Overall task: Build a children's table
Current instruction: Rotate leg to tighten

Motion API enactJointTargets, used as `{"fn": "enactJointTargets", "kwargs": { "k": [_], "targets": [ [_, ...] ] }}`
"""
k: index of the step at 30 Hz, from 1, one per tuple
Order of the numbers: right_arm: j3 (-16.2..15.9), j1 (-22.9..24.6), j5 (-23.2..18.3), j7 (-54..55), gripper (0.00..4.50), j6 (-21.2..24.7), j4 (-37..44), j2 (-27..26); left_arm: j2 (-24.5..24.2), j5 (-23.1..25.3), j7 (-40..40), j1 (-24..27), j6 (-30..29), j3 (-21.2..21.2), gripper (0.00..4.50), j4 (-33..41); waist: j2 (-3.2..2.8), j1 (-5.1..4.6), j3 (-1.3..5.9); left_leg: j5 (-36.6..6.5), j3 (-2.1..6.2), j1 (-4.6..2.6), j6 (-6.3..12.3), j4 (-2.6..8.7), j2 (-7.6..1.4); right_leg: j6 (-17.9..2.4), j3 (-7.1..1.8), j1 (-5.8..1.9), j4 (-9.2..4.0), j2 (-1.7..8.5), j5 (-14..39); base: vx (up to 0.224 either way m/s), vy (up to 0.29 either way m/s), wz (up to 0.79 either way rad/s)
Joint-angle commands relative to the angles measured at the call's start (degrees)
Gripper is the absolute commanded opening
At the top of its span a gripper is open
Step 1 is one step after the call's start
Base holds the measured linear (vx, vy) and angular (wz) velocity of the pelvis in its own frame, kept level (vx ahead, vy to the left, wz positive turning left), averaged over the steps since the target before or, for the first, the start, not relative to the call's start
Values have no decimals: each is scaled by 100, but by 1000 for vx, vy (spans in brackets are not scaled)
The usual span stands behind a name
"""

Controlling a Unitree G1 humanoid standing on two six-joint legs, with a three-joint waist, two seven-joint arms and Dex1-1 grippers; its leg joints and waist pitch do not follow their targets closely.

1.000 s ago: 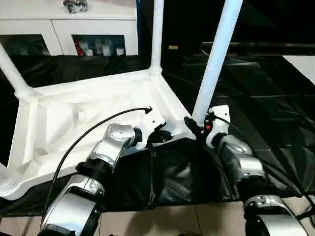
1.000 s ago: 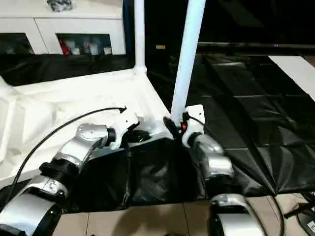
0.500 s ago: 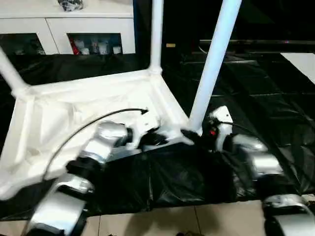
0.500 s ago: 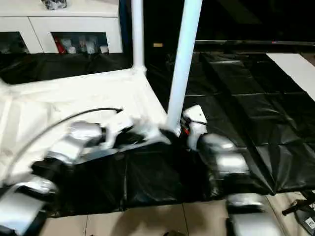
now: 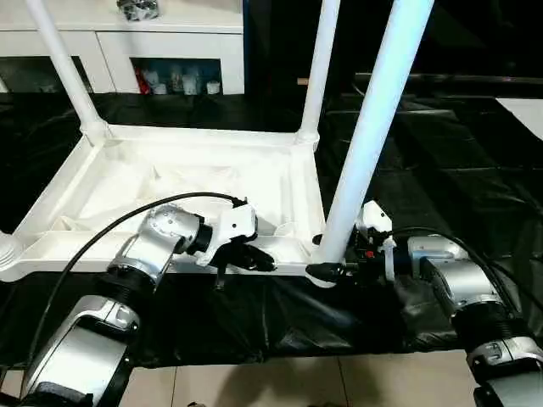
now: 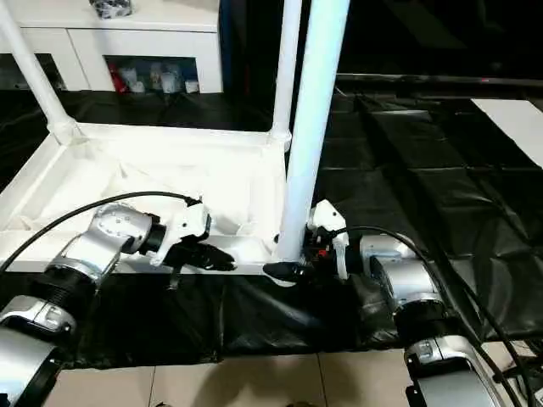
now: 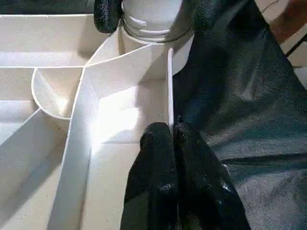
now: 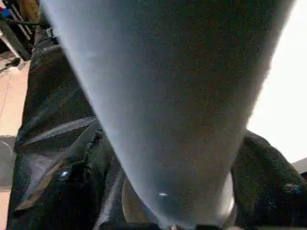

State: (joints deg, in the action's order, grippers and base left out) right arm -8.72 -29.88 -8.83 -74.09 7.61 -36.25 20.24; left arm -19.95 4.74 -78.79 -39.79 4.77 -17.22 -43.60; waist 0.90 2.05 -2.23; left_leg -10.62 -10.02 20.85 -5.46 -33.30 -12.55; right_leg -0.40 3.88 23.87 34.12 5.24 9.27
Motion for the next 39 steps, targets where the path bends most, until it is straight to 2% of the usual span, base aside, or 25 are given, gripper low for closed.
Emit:
{"fn": "enactJointTargets", "kwargs": {
  "k": [1, 2, 3, 10, 15, 16, 18, 19, 21, 22, 24, 25, 26, 27, 28, 29, 30, 31, 35, 37, 39],
  "targets": [
    [-424, -42, 7, -444, 325, 144, 107, -155, 94, 89, 5, -49, 18, -162, 0, -69, 43, 22, 330, -1169, -68, -12, 408, 371, -70, -1381, -192, -335, -366, 215, 1332, 0, 0, 0],
    [-452, -36, 1, -488, 317, 165, 122, -151, 94, 81, -5, -50, 13, -157, 0, -72, 60, 24, 333, -1143, -70, -10, 419, 368, -74, -1391, -190, -336, -361, 219, 1295, 0, 0, 0],
    [-472, -33, -6, -521, 307, 185, 130, -150, 94, 71, -19, -49, 2, -154, 0, -75, 50, 31, 334, -1101, -73, -8, 439, 362, -72, -1409, -191, -336, -355, 218, 1239, 0, 0, 0],
    [-483, 29, -44, -626, 259, 256, 123, -210, 80, 4, -38, -61, -42, -118, 0, -152, 56, 45, 321, -1222, -72, -19, 378, 371, -68, -1323, -191, -324, -383, 222, 1541, 0, 0, 0],
    [-204, 183, -105, -85, 256, 190, 121, -389, 177, 6, 323, -53, -195, 8, 0, -161, 52, 48, 317, -1188, -72, -16, 363, 373, -68, -1302, -194, -319, -386, 225, 1527, 0, 0, 0],
    [-51, 214, -45, 407, 256, 98, -5, -497, 257, 50, 607, -39, -292, 41, 0, -137, 51, 40, 301, -1301, -66, -16, 328, 389, -65, -1256, -190, -310, -407, 225, 1721, 0, 0, 0],
    [45, 211, 14, 771, 255, 44, -123, -569, 316, 88, 812, -27, -357, 55, 0, -119, 54, 8, 274, -1511, -53, -34, 241, 411, -62, -1164, -191, -285, -447, 236, 2086, 0, 0, 0],
    [192, 203, 63, 1259, 254, -70, -266, -679, 427, 121, 1113, -14, -474, 86, 0, -100, 61, -35, 244, -1873, -24, -74, 124, 419, -34, -906, -173, -254, -533, 246, 2879, 0, 0, 0],
    [449, 177, 40, 2028, 254, -57, -420, -906, 698, 123, 1571, 14, -696, 141, 0, -45, 60, -68, 234, -2083, -1, -127, 70, 410, -24, -725, -167, -213, -602, 258, 3364, 0, 0, 0],
    [551, 164, 22, 2330, 253, -30, -479, -1002, 820, 122, 1766, 24, -785, 166, 0, -25, 63, -81, 239, -2101, 21, -122, 46, 418, -16, -641, -150, -218, -619, 250, 3457, 0, 0, 0],
    [662, 139, -7, 2668, 253, 27, -542, -1139, 994, 114, 1994, 34, -885, 185, 0, -1, 62, -109, 231, -2135, 25, -110, 43, 428, -16, -603, -145, -208, -624, 236, 3468, 0, 0, 0],
    [743, 116, -31, 2903, 253, 63, -590, -1248, 1130, 109, 2161, 37, -959, 198, 0, 10, 64, -130, 251, -2175, 35, -102, 74, 433, -12, -598, -135, -217, -634, 229, 3365, 0, 0, 0],
    [918, 21, -89, 3381, 253, 74, -727, -1528, 1455, 111, 2502, 15, -1090, 215, 0, -9, 26, -137, 253, -2179, 38, -108, 81, 442, -15, -630, -137, -214, -630, 226, 3264, 0, 0, 0],
    [918, 21, -89, 3381, 253, 74, -727, -1528, 1455, 111, 2502, 15, -1090, 215, 0, -9, 37, -183, 263, -2175, 37, -95, 73, 452, -26, -726, -139, -222, -614, 217, 3007, 0, 0, 0],
    [1081, -129, -112, 3955, 253, 120, -935, -1775, 1702, 131, 2796, -13, -1163, 226, 0, -37, -1, -192, 278, -2145, 31, -105, 90, 451, -27, -827, -146, -224, -602, 212, 2756, 0, 0, 0],
    [1123, -212, -117, 4181, 253, 131, -1043, -1886, 1789, 154, 2893, -26, -1159, 210, 0, -66, 10, -223, 278, -2140, 30, -88, 87, 457, -29, -880, -153, -225, -588, 209, 2642, 0, 0, 0],
    [1123, -239, -104, 4253, 253, 114, -1076, -1925, 1811, 173, 2929, -29, -1144, 197, 0, -75, 25, -238, 285, -2152, 31, -80, 93, 456, -19, -921, -146, -241, -579, 196, 2540, 0, 0, 0],
    [1110, -329, -52, 4482, 253, 52, -1168, -2072, 1878, 248, 3031, -37, -1087, 137, 0, -107, 29, -241, 275, -2196, 16, -90, 133, 449, -9, -930, -154, -225, -596, 197, 2531, 0, 0, 0],
    [1073, -356, 13, 4515, 253, -58, -1141, -2173, 1872, 300, 3041, -12, -1086, 102, 0, -74, 34, -238, 277, -2203, 17, -77, 211, 452, 1, -846, -159, -236, -615, 210, 2653, 0, 0, 0],
    [986, -344, 264, 4658, 309, -296, -1095, -2057, 1700, 345, 2998, 11, -1083, 107, 0, -14, 56, -225, 283, -2108, 16, -60, 235, 457, 1, -820, -163, -252, -612, 223, 2666, 0, 0, 0],
    [976, -341, 334, 4662, 325, -403, -1080, -1969, 1616, 350, 2964, 14, -1063, 120, 0, 0, 46, -221, 281, -2044, 15, -58, 238, 460, -3, -826, -166, -249, -611, 225, 2645, 0, 0, 0]
  ]
}}
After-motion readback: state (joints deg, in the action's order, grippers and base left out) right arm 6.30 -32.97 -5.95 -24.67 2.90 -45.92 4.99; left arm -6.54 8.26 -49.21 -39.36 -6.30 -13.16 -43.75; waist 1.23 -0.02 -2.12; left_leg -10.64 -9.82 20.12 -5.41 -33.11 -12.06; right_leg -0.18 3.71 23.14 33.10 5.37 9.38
